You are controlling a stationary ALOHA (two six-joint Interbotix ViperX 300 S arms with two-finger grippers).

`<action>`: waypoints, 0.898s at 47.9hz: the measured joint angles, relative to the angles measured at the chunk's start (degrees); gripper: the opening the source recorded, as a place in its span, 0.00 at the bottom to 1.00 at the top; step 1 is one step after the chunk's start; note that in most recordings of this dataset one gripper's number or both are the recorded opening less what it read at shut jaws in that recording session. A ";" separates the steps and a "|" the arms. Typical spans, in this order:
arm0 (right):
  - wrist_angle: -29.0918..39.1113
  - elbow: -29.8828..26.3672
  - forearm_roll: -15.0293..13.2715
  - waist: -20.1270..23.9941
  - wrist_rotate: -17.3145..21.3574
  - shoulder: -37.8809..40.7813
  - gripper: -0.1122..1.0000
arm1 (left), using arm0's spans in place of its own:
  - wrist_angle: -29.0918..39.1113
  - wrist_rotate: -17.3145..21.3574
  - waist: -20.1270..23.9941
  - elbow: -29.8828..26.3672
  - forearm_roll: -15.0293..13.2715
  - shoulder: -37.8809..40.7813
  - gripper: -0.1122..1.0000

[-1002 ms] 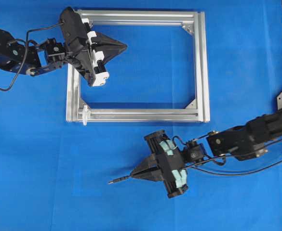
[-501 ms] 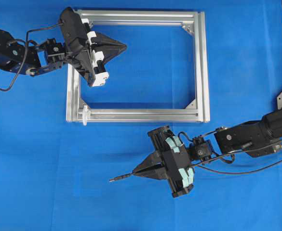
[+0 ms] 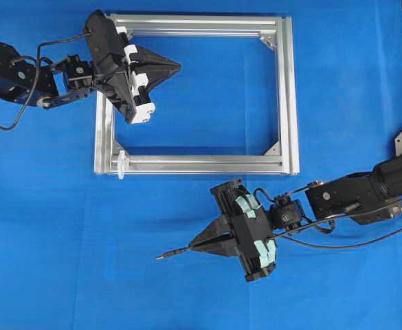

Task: Insert the wire through the string loop located on the left side.
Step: 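Lift the cable with the right gripper and move it toward the white zip-tie loop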

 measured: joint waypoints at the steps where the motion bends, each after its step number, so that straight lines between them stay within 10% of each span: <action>1: 0.00 -0.09 0.00 0.00 0.09 0.00 0.10 | 0.00 0.00 0.00 0.09 0.00 0.00 0.10; 43: 0.00 0.00 0.00 -0.53 0.00 0.00 0.10 | 0.00 0.00 0.00 0.00 0.09 0.00 0.10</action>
